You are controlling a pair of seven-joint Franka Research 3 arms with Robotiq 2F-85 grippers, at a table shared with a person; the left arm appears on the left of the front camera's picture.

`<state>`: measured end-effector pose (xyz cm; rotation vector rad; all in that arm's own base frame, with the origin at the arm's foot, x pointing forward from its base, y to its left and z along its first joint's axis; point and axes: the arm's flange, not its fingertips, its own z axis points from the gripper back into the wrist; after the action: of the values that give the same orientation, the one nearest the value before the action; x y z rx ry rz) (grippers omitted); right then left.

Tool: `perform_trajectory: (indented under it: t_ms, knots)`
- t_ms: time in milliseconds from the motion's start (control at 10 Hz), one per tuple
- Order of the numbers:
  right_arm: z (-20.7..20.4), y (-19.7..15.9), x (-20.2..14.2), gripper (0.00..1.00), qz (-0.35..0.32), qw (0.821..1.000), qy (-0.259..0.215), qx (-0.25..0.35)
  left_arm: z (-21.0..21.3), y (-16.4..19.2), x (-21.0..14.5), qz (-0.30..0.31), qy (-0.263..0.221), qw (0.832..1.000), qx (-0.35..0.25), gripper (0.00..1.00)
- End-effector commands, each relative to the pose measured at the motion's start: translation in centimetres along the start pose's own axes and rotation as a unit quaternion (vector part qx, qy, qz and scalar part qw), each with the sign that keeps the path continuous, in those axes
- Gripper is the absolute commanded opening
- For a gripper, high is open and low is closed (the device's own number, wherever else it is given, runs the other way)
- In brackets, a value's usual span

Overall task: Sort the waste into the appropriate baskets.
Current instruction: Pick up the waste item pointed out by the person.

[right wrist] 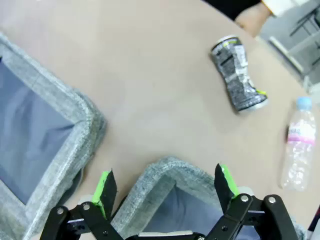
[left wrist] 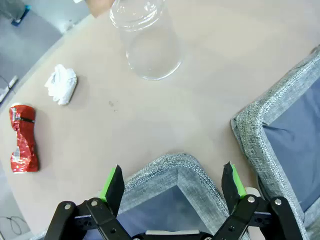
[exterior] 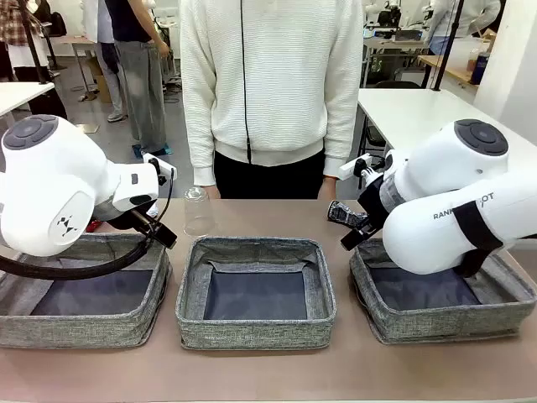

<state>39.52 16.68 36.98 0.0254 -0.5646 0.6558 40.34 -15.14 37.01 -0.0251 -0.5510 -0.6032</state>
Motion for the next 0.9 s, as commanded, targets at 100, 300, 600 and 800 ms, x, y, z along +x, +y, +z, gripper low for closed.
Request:
perform_trajectory:
  t_ms: [100,300,600,800]
  knots:
    - [0.00,0.00,0.00,1.00,0.000,1.000,0.000,0.000,0.01,0.00,0.00,0.000,0.000,1.000,0.000,1.00]
    - [0.00,0.00,0.00,1.00,0.000,1.000,0.000,0.000,0.01,0.00,0.00,0.000,0.000,1.000,0.000,1.00]
    - [0.00,0.00,0.00,1.00,0.000,1.000,0.000,0.000,0.01,0.00,0.00,0.000,0.000,1.000,0.000,1.00]
    - [0.00,0.00,0.00,1.00,0.000,1.000,0.000,0.000,0.01,0.00,0.00,0.000,0.000,1.000,0.000,1.00]
